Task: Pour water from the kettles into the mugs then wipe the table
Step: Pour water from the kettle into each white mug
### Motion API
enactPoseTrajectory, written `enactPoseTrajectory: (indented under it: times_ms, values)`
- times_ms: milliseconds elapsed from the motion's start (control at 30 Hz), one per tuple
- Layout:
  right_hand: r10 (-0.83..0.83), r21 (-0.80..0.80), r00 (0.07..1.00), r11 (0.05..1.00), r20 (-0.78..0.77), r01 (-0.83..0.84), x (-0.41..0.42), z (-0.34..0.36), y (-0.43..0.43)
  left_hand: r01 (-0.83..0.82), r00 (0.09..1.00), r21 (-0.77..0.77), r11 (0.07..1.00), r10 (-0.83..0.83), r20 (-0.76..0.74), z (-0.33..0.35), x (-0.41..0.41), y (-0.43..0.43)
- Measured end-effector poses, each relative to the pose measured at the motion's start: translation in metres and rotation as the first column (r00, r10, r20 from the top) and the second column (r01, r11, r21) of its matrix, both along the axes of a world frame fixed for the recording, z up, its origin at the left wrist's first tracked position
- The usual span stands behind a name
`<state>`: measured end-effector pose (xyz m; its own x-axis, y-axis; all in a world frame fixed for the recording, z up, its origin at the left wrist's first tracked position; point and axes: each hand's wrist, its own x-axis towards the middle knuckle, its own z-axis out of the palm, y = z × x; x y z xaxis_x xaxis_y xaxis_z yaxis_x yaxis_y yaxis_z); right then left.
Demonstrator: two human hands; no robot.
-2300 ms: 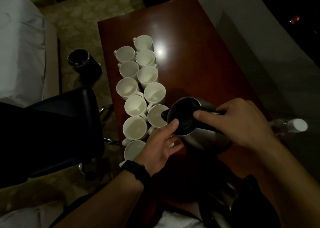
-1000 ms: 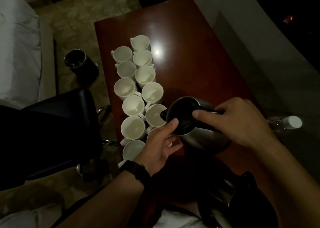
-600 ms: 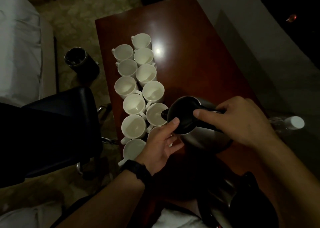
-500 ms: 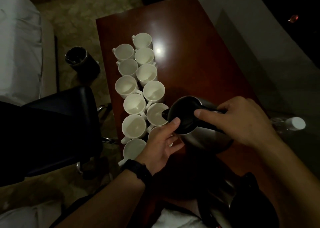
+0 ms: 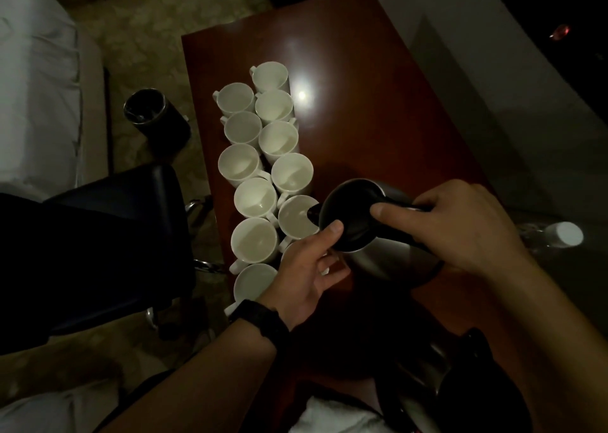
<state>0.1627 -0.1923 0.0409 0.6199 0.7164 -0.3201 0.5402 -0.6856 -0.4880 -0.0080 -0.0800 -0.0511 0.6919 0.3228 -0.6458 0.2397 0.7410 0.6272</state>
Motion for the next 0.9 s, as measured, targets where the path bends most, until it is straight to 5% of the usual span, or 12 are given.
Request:
enactPoseTrajectory:
  times_ms: [900]
  values:
    - [-0.021,0.01,1.0,1.0,-0.017,0.021,0.001,-0.001,-0.003,-0.053,0.998,0.005,0.999,0.054,-0.043,-0.003,0.003,-0.01]
